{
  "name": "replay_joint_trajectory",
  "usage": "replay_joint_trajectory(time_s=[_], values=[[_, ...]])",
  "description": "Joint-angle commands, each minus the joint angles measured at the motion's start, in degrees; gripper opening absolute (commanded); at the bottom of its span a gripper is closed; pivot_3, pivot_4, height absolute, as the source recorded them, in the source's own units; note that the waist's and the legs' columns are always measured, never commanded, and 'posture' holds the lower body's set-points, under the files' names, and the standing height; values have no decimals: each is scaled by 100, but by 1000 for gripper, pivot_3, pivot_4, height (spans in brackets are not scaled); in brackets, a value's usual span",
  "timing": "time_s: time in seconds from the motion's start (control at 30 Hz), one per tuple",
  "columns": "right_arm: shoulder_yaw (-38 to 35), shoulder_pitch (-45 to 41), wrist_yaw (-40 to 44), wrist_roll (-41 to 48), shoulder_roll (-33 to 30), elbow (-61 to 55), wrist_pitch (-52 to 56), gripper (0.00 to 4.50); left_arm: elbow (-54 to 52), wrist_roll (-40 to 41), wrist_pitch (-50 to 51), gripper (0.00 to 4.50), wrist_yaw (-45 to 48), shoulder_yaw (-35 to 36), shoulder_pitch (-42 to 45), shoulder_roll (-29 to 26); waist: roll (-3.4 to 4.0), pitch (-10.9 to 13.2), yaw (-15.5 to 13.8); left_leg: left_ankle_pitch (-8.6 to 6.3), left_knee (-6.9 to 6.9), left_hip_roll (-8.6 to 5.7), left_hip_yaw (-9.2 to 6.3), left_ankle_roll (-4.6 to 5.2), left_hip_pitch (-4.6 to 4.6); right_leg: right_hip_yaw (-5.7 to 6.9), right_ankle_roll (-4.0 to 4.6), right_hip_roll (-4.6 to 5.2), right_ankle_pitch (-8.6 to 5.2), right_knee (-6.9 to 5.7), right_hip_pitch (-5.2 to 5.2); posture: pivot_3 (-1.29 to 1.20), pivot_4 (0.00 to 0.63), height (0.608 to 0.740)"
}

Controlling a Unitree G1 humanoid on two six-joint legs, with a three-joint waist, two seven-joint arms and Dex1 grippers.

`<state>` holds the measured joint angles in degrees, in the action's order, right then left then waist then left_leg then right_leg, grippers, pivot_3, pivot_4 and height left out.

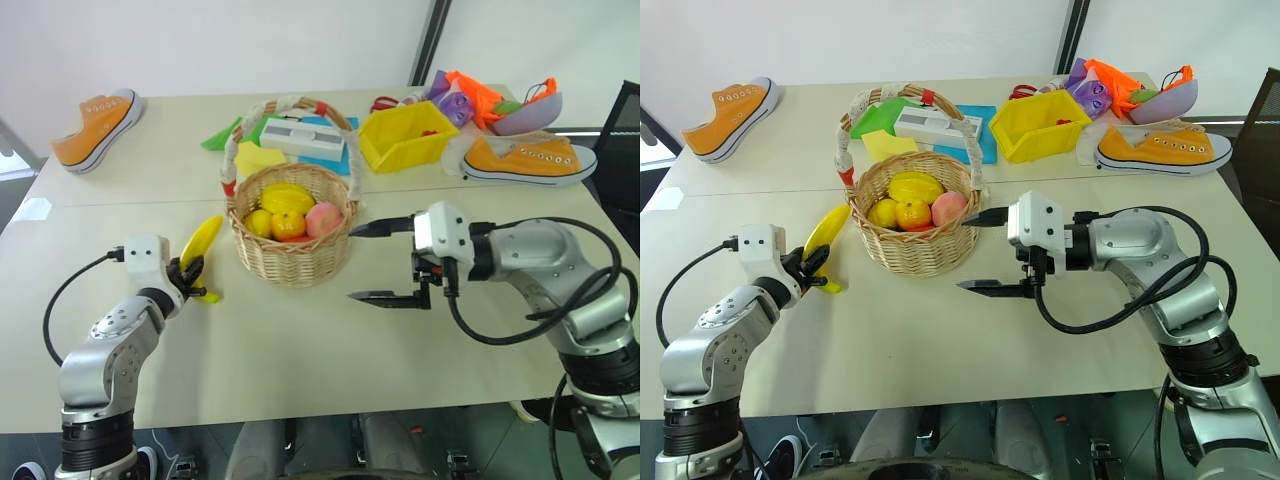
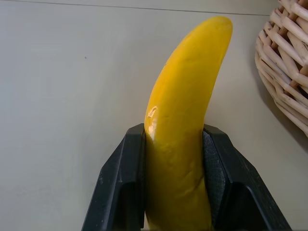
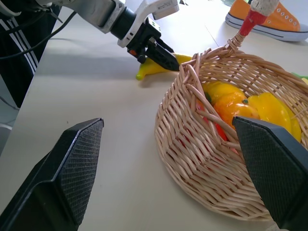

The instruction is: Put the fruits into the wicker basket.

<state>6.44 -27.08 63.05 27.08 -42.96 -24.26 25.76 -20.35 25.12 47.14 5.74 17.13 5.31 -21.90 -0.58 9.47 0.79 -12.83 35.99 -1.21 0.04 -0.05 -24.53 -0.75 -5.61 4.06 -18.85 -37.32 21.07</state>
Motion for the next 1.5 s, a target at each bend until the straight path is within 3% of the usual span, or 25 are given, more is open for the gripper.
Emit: replay_joint_trajectory(time_s=[0.03,0.13,0.27,0.3,0.37,0.47,0.6,0.67,0.97,1.2,1.5], values=[[-62,-125,-65,-1,56,-14,-48,4500,-97,-336,-319,1022,-210,339,11,-145,-1,0,-1,0,0,0,0,0,0,0,0,0,0,0,0,0,150,740],[-88,-116,-73,9,52,17,-45,4500,-481,-73,-480,1022,123,621,-32,-274,-2,1,-12,0,-1,0,0,0,-1,0,0,0,0,0,2,0,150,740],[-356,-135,-162,272,93,92,100,4500,-1303,1077,-652,1022,1854,1511,-863,-1010,-11,5,30,-1,-7,0,1,-2,-6,-1,2,2,-1,5,10,0,150,740],[-424,-130,-195,320,104,118,130,4500,-1418,1555,-775,1022,2419,1845,-1089,-1126,-7,4,22,-1,-10,1,1,-4,-9,0,2,2,-1,7,14,0,150,740],[-532,-77,-333,377,142,189,253,4500,-1710,3611,-470,1022,3105,2653,-1361,-1399,-9,5,19,-1,-14,2,1,-7,-9,1,13,4,-7,9,17,0,150,740],[-579,-105,-514,384,266,310,293,4500,-2021,4704,-333,1022,2904,2447,-1272,-1612,-3,6,-40,-1,-10,4,-1,-7,-8,9,23,5,-12,12,22,0,150,740],[-536,-263,-719,327,476,428,259,4500,-2207,3263,-556,1022,1750,426,-186,-1194,5,8,-37,-1,7,-10,-1,-2,7,8,25,14,-12,21,-17,0,150,740],[-542,-285,-770,371,520,383,315,4500,-1889,2516,-666,1022,1180,-104,277,-964,-5,9,-20,2,16,-14,-1,5,6,7,12,14,-2,19,-32,0,150,740],[-565,-270,-1097,342,596,243,422,4500,-881,1664,-646,1022,683,-954,1542,-354,-6,9,-28,8,-2,1,-3,3,-3,9,-6,-9,4,-9,2,0,150,740],[-599,-233,-1296,341,611,191,439,4500,-956,1081,-888,4387,648,-1140,1560,-220,-8,10,-15,9,11,1,-2,3,-7,7,-7,-12,4,-15,2,0,150,740],[-655,-314,-1714,7,765,678,153,4500,-1849,2375,-729,4455,1443,-513,876,-516,-8,11,-11,9,12,3,-2,1,-6,7,-6,-11,4,-14,1,0,150,740]])
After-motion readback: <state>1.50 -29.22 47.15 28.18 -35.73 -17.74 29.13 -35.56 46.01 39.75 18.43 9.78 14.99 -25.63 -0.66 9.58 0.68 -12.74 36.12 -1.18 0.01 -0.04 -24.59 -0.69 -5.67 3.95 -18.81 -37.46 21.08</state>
